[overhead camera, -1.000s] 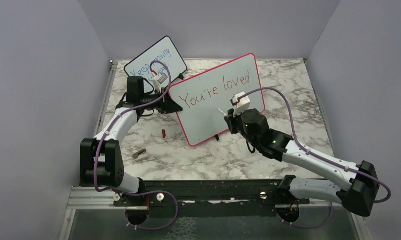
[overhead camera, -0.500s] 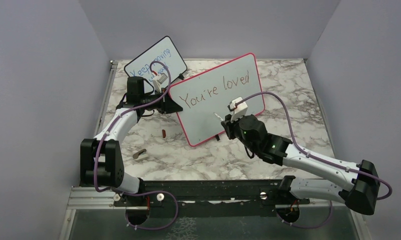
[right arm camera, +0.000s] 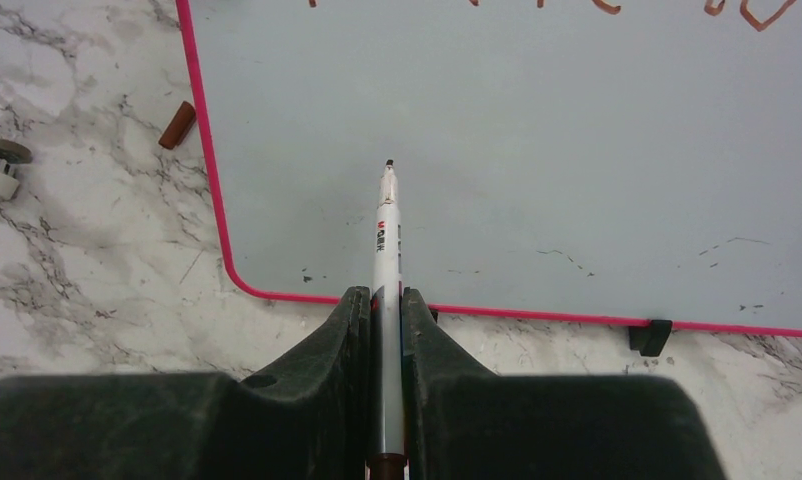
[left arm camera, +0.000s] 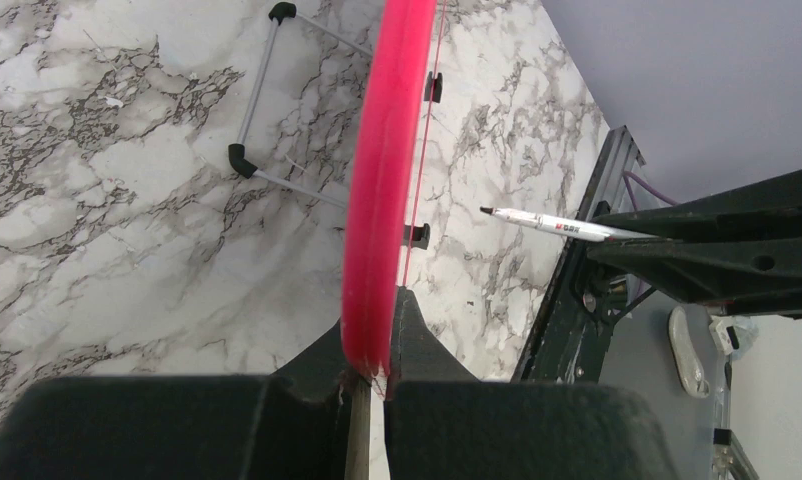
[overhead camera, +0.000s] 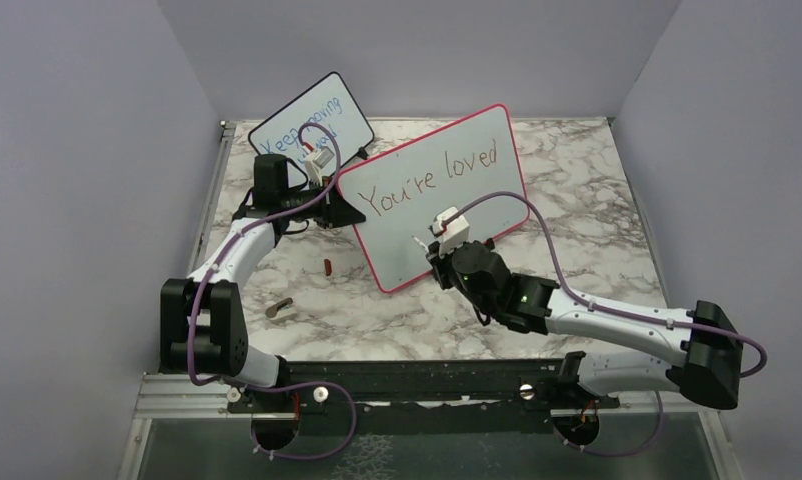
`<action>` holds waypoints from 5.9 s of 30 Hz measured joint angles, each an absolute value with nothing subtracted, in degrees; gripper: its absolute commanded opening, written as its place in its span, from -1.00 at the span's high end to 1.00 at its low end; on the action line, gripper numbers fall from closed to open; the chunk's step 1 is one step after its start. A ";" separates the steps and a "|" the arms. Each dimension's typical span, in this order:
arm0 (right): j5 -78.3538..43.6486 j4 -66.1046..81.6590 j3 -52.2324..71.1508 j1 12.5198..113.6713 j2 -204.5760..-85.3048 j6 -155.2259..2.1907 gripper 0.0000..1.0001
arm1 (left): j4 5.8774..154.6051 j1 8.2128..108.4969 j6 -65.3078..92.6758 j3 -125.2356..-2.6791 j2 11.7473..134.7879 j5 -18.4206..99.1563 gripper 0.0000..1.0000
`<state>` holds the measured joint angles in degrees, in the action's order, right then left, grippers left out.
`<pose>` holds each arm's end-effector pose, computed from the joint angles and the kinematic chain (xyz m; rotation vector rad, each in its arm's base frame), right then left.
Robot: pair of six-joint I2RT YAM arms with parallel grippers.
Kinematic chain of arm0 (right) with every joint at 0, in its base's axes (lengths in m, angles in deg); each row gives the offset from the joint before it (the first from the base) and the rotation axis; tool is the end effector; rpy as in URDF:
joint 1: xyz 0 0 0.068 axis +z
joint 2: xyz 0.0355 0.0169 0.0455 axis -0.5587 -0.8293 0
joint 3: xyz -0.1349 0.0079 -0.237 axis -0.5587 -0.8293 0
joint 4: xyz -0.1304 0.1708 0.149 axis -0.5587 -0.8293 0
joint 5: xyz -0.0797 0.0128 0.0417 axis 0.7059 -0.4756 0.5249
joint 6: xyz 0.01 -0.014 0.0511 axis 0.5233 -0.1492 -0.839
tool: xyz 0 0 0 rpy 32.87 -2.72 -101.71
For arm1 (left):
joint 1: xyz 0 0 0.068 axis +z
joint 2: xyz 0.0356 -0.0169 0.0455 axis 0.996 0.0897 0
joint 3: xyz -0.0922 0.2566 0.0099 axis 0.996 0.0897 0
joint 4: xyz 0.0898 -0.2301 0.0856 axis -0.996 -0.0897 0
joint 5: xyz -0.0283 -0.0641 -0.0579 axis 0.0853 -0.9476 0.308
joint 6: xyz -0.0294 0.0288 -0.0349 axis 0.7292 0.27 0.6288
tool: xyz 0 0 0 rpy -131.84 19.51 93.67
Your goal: Write a sentence on the whiteboard
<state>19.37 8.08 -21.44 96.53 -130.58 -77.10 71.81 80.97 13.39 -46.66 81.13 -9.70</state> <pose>0.1364 0.2249 0.2800 -0.5846 1.8309 0.3260 0.3065 -0.0512 0.2592 0.4563 2.0428 -1.2503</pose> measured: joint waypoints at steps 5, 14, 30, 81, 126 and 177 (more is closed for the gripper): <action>21.05 8.82 -21.09 98.06 -133.42 -76.05 0.99 | 72.27 80.97 13.90 -46.44 80.89 -9.56 1.00; 25.23 9.65 -19.83 99.03 -136.48 -74.15 0.99 | 72.53 80.97 14.20 -46.29 80.78 -9.35 1.00; 27.00 10.39 -18.32 99.16 -140.35 -71.62 0.99 | 72.55 80.97 14.29 -46.29 80.78 -9.17 1.00; 28.37 12.93 -15.46 99.18 -144.59 -69.17 0.99 | 72.55 80.97 14.25 -46.29 80.78 -9.11 1.00; 30.30 13.06 -16.00 99.27 -145.09 -71.11 0.99 | 72.51 80.97 14.05 -46.29 80.78 -9.06 1.00; 26.08 8.27 -16.94 99.57 -144.41 -70.15 0.99 | 72.40 80.97 13.66 -46.29 80.78 -8.93 1.00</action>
<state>26.08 8.27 -16.94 99.57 -144.41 -70.15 72.40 80.97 13.66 -46.29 80.78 -8.93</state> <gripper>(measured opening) 0.170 0.037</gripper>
